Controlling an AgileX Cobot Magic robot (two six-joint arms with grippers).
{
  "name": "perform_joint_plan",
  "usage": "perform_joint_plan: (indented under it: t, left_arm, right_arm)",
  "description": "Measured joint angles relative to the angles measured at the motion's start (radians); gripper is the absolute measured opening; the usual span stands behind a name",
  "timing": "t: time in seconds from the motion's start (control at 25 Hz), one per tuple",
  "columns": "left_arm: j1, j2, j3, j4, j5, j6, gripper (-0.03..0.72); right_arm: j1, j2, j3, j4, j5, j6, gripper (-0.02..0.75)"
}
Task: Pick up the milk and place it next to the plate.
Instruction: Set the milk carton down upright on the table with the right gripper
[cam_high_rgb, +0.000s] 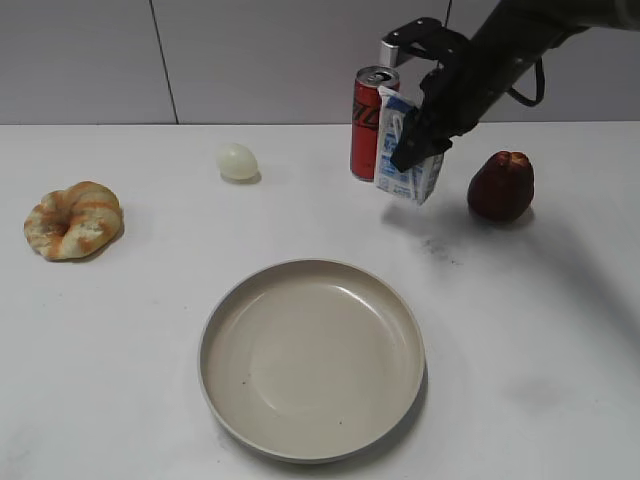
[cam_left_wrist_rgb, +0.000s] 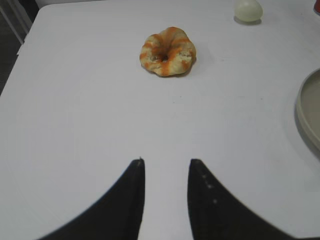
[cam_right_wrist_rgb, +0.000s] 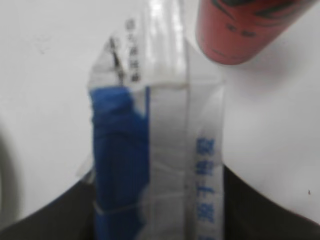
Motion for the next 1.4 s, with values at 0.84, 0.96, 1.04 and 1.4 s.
perform_joint_plan:
  t: [0.84, 0.96, 1.04, 1.4]
  left_arm:
    - [0.0, 0.0, 0.0, 0.0, 0.0, 0.0, 0.23]
    - [0.0, 0.0, 0.0, 0.0, 0.0, 0.0, 0.23]
    - [0.0, 0.0, 0.0, 0.0, 0.0, 0.0, 0.23]
    - [0.0, 0.0, 0.0, 0.0, 0.0, 0.0, 0.23]
  right_arm:
    - [0.646, -0.075, -0.001, -0.136, -0.075, 0.468, 0.304]
    - [0.699, -0.067, -0.001, -0.211, -0.089, 0.711, 0.304]
    - [0.721, -0.051, -0.001, -0.271, -0.089, 0.887, 0.304]
    - [0.737, 0.043, -0.001, -0.355, -0.113, 1.347, 0.303]
